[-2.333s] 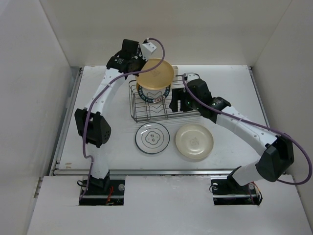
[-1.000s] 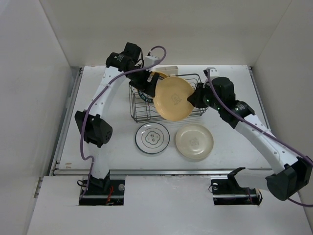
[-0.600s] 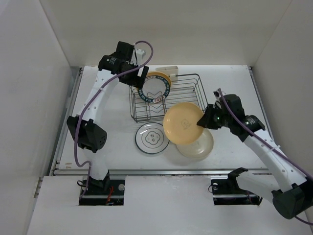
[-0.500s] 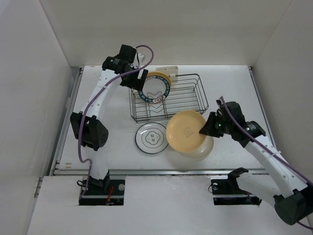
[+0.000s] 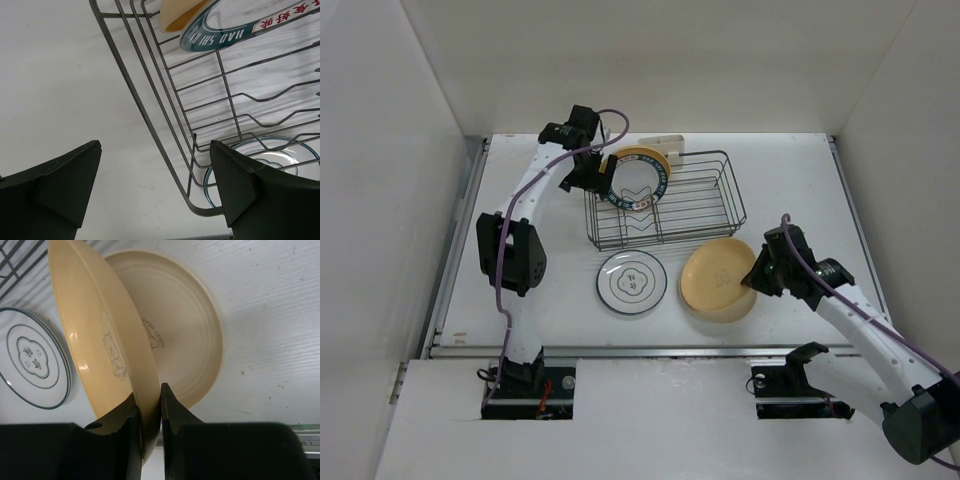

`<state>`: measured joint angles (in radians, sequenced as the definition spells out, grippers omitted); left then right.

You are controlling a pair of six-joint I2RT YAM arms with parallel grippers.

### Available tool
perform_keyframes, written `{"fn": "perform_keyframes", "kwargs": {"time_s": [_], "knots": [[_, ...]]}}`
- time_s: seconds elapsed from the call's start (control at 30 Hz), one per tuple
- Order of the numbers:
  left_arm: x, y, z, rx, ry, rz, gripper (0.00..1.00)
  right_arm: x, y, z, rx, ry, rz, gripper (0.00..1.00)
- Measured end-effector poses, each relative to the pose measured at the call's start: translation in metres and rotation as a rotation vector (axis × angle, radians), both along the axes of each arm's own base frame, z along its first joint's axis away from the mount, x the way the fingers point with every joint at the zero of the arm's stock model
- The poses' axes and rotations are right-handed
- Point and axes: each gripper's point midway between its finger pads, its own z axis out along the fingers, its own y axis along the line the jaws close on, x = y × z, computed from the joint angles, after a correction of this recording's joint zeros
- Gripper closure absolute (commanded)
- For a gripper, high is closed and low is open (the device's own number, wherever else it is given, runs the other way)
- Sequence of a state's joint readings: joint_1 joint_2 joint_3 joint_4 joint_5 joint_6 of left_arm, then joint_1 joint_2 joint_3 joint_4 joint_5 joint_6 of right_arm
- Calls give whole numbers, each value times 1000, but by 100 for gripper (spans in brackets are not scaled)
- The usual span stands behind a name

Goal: Unload the plates from the dish rack

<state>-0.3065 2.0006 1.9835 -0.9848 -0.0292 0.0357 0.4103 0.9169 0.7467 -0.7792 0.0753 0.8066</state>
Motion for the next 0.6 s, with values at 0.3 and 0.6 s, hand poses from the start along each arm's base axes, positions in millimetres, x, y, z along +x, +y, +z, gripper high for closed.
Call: {"fn": "perform_keyframes", "kwargs": {"time_s": [0.3, 0.6], "knots": [[0, -4, -37, 13, 85, -14, 24, -2, -4, -13, -13, 32, -38, 16], [-1, -1, -58, 43, 131, -39, 60, 1, -10, -27, -70, 81, -63, 10]]}}
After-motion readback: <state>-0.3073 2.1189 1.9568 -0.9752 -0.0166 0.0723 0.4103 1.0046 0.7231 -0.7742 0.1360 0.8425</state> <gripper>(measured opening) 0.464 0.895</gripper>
